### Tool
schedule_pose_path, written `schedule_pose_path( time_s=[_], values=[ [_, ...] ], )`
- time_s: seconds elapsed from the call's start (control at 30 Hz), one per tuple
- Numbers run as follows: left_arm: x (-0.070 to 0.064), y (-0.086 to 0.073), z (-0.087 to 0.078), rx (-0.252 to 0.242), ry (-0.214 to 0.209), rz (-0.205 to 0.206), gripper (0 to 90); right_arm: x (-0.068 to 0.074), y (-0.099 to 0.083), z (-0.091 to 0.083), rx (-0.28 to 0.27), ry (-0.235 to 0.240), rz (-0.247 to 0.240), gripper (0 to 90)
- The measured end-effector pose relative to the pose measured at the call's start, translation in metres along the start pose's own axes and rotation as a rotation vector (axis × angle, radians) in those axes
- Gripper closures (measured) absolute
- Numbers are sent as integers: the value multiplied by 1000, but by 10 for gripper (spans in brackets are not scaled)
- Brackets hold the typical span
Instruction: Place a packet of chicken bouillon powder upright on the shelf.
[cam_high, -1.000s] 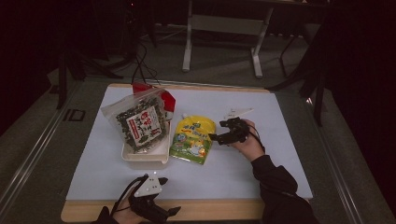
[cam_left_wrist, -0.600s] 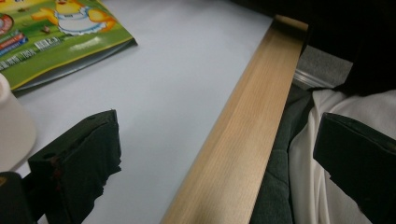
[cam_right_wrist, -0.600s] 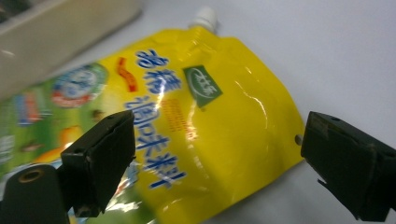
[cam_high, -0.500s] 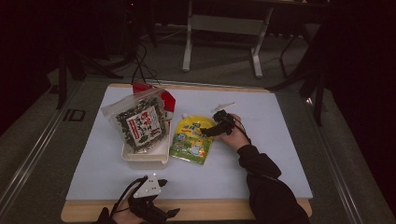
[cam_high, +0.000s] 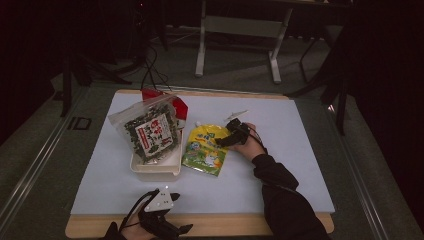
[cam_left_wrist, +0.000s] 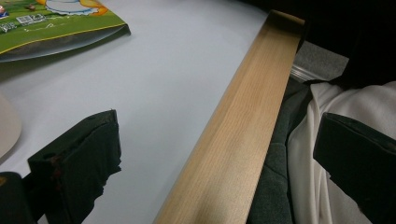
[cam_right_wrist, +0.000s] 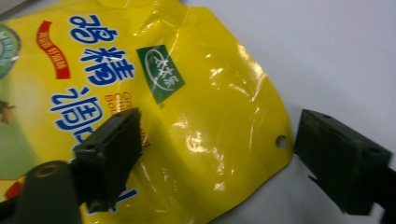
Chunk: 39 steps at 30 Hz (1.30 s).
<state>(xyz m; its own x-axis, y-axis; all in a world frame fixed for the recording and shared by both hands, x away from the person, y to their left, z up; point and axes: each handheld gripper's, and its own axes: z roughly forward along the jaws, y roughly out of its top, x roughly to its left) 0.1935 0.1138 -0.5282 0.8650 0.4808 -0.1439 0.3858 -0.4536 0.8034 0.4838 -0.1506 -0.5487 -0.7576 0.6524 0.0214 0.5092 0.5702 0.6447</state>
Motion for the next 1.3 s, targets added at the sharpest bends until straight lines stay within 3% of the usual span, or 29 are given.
schedule_pose_path(
  time_s=[0.2, 0.43, 0.6, 0.7, 0.83, 1.0, 1.1, 1.3],
  values=[
    [-1, 0, 1, 0, -1, 3, 21, 4, 1, -3, 6, 5, -11, 316],
    [0, 0, 1, -1, 1, 2, 21, 12, 4, -6, 15, 21, -31, 581],
    [0, 0, 1, -3, -1, -2, 21, 16, 7, -6, 31, 51, -32, 825],
    [1, 0, 1, -2, 0, -1, 21, 16, 9, -6, 51, 63, -22, 849],
    [2, 0, 0, -10, 0, -12, 21, 14, 11, -12, 37, 92, -3, 863],
    [2, -1, 0, -8, 3, -11, 21, 17, 13, -22, 40, 84, -40, 873],
    [3, -1, -1, -13, 4, -16, 21, 17, 14, -31, 20, 97, -37, 877],
    [3, 0, -1, -18, 7, -22, 21, 24, 19, -55, -31, 102, -88, 880]
  ],
)
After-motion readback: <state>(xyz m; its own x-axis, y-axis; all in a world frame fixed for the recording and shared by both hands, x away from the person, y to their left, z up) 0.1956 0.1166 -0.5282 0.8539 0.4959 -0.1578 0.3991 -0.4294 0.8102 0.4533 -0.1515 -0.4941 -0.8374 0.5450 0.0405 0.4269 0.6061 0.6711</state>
